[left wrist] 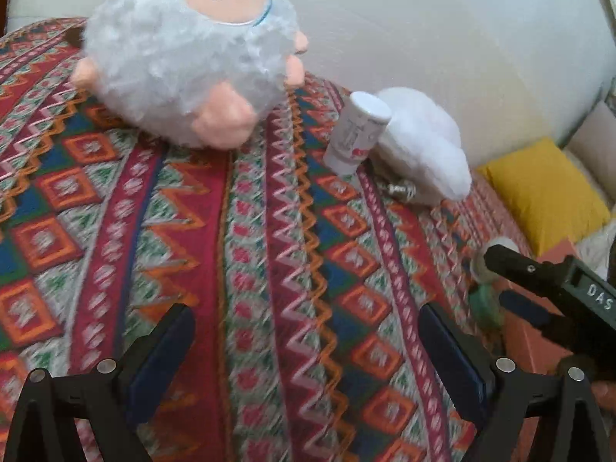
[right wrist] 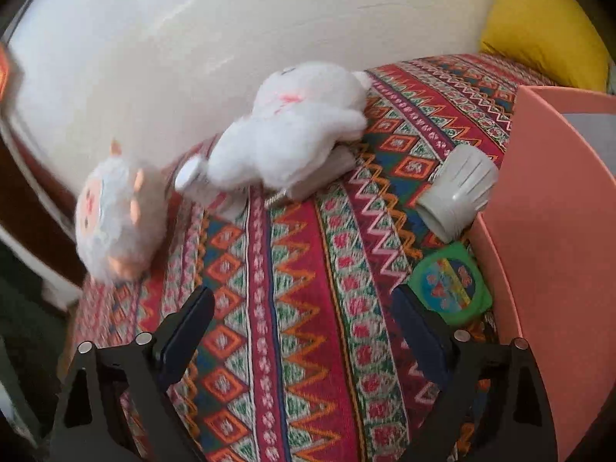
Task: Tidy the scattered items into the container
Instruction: 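Move both tools back toward the white bottle and plush toys, then grasp the white pill bottle with the left tool while the right grasps the white screw post, then carry the pill bottle and screw post over the box and release both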
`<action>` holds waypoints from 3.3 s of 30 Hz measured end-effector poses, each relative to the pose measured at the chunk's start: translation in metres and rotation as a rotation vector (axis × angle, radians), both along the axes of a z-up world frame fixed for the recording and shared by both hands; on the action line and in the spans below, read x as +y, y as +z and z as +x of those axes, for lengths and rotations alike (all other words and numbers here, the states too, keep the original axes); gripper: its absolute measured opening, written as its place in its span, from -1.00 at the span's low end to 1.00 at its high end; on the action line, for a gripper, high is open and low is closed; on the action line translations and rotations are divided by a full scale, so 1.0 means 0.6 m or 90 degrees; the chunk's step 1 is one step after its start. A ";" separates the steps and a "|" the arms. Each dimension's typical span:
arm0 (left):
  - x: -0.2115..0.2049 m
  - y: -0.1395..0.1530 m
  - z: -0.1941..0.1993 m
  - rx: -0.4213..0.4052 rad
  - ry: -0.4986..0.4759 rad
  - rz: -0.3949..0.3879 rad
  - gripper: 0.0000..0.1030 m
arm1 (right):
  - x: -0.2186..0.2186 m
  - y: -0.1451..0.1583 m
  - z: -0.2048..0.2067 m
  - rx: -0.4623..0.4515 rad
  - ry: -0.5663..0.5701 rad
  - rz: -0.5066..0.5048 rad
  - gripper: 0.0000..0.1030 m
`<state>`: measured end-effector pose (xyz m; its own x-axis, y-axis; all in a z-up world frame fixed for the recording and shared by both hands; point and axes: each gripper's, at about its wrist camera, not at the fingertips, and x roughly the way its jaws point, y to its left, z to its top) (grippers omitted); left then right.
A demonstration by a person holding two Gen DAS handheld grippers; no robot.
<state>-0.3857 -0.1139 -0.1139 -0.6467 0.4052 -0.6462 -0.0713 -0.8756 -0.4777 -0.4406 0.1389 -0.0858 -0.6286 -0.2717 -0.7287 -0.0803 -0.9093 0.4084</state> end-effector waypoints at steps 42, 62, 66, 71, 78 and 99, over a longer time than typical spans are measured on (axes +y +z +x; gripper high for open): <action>0.049 0.157 0.183 0.097 0.008 -0.098 -0.08 | -0.098 0.080 0.169 0.066 0.176 -0.060 -0.44; 0.238 0.297 0.350 0.217 -0.087 -0.131 -0.08 | 0.096 0.281 0.434 0.326 0.147 0.027 -0.44; 0.312 0.320 0.350 0.235 -0.135 -0.138 -0.08 | 0.176 0.303 0.446 0.355 0.081 0.041 -0.44; 0.399 0.338 0.344 0.251 -0.191 -0.146 -0.08 | 0.270 0.320 0.460 0.363 0.007 0.042 -0.44; 0.508 0.337 0.315 0.237 -0.256 -0.140 -0.08 | 0.375 0.313 0.458 0.334 -0.067 0.053 -0.43; 0.722 0.238 0.230 0.164 -0.363 -0.206 -0.07 | 0.529 0.212 0.369 0.198 -0.160 0.015 -0.43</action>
